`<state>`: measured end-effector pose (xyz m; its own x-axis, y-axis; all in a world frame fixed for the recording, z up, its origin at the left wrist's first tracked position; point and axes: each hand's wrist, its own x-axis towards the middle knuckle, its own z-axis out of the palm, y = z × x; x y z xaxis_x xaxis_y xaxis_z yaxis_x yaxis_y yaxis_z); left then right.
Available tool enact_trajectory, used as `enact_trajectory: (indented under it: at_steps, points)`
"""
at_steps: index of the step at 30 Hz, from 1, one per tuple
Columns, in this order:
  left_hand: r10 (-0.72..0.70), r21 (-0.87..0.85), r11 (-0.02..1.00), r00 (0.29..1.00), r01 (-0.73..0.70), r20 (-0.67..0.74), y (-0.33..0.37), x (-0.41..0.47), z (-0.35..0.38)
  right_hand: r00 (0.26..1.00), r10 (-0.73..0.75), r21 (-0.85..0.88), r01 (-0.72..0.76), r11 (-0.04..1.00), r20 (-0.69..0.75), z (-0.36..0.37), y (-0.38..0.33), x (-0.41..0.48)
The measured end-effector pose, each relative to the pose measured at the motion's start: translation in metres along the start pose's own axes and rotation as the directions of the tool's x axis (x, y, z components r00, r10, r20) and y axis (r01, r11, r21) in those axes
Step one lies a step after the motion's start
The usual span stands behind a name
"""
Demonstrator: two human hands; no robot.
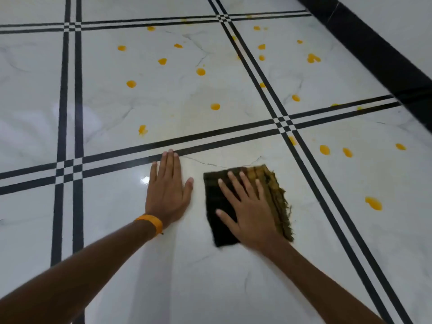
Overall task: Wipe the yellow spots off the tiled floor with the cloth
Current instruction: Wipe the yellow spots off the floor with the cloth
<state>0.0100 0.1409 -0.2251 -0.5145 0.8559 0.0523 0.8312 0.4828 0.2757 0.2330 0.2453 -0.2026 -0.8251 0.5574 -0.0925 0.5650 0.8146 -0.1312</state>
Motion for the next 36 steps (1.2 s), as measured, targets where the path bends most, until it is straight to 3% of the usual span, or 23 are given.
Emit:
enact_trajectory:
  at_steps: [2,4,6,9,11,13,17,19,22,24,26,31,33,36]
  points:
    - [-0.003,0.002,1.000,1.000,0.003,0.006,0.001,0.003,-0.001,0.999,0.045,-0.019,-0.046,0.999,-0.025,-0.006,0.040,0.007]
    - [-0.006,0.002,1.000,1.000,0.006,0.014,0.002,0.004,-0.002,0.957,0.280,-0.033,-0.283,0.959,-0.073,-0.018,0.069,0.057]
    - [-0.007,0.013,1.000,1.000,0.007,0.025,0.002,0.005,-0.001,0.925,0.374,0.000,-0.375,0.927,-0.062,-0.022,0.056,0.105]
    - [-0.016,0.025,1.000,0.999,0.015,0.034,0.002,0.006,-0.001,0.993,0.114,0.013,-0.114,0.993,-0.017,-0.010,0.003,0.100]
    - [-0.024,0.029,0.999,0.998,0.022,0.058,0.001,0.007,-0.002,1.000,-0.003,0.008,0.003,1.000,0.006,-0.009,0.016,0.068]
    - [-0.029,0.027,0.999,0.998,0.028,0.064,0.002,0.007,-0.003,0.998,0.062,-0.018,-0.062,0.998,0.009,-0.012,0.056,0.055]
    - [-0.029,0.003,1.000,0.998,0.029,0.056,0.000,0.003,-0.004,0.934,0.356,-0.011,-0.356,0.934,-0.042,-0.017,0.092,0.073]
    - [-0.017,-0.001,1.000,0.999,0.017,0.048,0.002,0.004,-0.002,0.940,0.339,0.012,-0.338,0.941,-0.035,-0.014,0.066,0.085]
    - [-0.027,-0.010,1.000,1.000,0.027,0.016,0.003,0.004,-0.002,0.997,0.082,0.010,-0.082,0.997,-0.008,-0.009,0.024,0.077]
    - [-0.016,-0.018,1.000,1.000,0.016,0.025,0.002,0.005,-0.003,1.000,-0.012,0.018,0.012,1.000,-0.004,-0.006,0.028,0.043]
    - [-0.020,-0.025,0.999,1.000,0.021,0.023,0.004,0.008,-0.005,0.999,0.028,-0.008,-0.028,1.000,-0.020,-0.002,0.061,0.008]
    - [-0.076,-0.045,0.996,0.997,0.076,0.001,0.023,0.016,-0.009,0.921,0.386,0.004,-0.386,0.922,-0.059,-0.013,0.113,0.020]
    - [0.019,-0.031,0.999,1.000,-0.019,-0.002,0.047,0.026,0.000,0.918,0.391,0.028,-0.390,0.920,-0.062,-0.013,0.093,0.042]
    - [0.123,-0.063,0.990,0.992,-0.123,-0.016,0.087,0.049,0.021,0.967,0.243,0.005,-0.244,0.970,-0.074,-0.010,0.087,0.031]
